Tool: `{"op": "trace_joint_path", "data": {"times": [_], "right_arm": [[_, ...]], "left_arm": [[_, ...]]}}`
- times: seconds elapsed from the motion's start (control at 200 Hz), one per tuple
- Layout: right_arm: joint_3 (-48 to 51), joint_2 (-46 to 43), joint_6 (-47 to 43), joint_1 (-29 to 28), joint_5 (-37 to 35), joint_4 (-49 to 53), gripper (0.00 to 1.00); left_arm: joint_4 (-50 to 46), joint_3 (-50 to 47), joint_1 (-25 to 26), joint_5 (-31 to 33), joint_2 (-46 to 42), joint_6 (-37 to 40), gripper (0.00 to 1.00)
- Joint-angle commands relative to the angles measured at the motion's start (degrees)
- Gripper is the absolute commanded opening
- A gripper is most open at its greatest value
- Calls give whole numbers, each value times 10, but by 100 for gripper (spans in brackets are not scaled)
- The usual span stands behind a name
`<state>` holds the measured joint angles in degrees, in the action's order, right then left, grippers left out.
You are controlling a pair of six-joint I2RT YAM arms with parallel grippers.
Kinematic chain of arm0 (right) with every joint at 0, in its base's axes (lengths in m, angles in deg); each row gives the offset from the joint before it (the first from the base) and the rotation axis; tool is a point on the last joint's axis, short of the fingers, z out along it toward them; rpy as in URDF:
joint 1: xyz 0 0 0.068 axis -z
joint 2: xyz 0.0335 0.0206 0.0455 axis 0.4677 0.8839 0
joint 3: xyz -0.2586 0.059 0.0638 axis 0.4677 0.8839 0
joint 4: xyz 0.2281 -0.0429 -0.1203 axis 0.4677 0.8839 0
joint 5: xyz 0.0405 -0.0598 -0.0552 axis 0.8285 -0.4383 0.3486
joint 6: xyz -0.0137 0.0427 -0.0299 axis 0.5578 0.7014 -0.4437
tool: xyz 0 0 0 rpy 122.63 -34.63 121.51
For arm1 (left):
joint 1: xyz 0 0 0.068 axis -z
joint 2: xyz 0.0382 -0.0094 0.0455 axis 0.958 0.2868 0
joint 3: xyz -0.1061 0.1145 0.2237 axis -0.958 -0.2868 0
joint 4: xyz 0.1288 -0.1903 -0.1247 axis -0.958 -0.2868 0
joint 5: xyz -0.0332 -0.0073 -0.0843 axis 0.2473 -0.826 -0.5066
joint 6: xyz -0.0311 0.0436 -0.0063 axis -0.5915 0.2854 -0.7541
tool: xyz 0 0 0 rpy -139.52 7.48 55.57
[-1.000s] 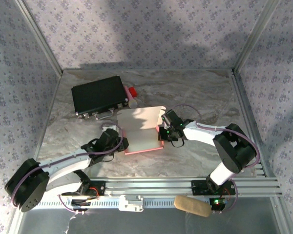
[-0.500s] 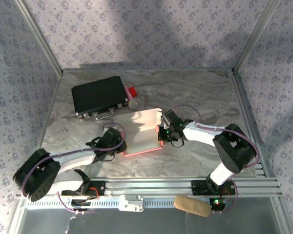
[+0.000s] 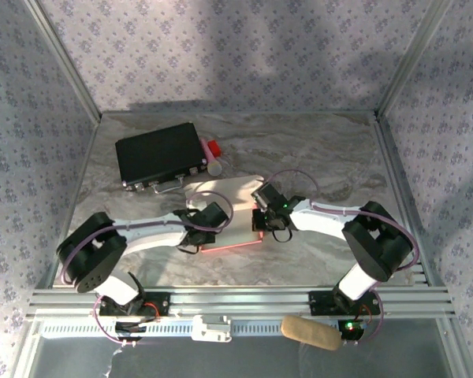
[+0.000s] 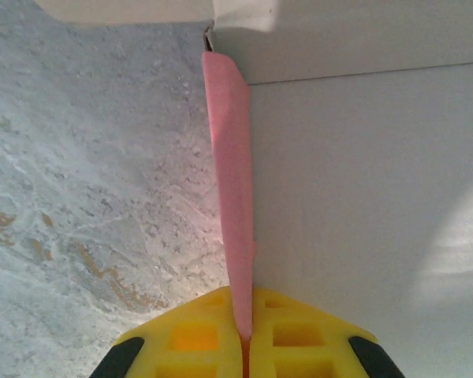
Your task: Fold the paper box
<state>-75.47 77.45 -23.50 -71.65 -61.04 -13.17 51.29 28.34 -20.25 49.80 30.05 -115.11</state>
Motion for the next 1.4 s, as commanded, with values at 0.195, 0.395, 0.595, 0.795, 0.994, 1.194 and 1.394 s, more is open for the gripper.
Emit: {"op": "trace_joint_path", "data": {"times": [0.195, 0.395, 0.595, 0.795, 0.994, 1.194, 1.394], "right_arm": [[-15, -10, 5, -18, 8, -8, 0], [-9, -6, 4, -18, 13, -19, 0], [-3, -4, 4, -15, 18, -27, 0], [-3, 0, 6, -14, 22, -28, 0], [-6, 1, 5, -14, 24, -26, 0], [-7, 8, 6, -15, 23, -25, 0], [-4, 10, 8, -7, 41, -33, 0]], "left_arm": [[-67, 27, 17, 46, 80, -4, 0], [-32, 10, 19, 36, 40, 7, 25], [-6, 4, 16, 24, -53, 51, 47], [66, -41, -28, -49, -122, 77, 48], [94, -84, -58, -76, -176, 82, 49], [118, -113, -68, -90, -251, 85, 57], [163, -188, -122, -138, -344, 52, 57]]}}
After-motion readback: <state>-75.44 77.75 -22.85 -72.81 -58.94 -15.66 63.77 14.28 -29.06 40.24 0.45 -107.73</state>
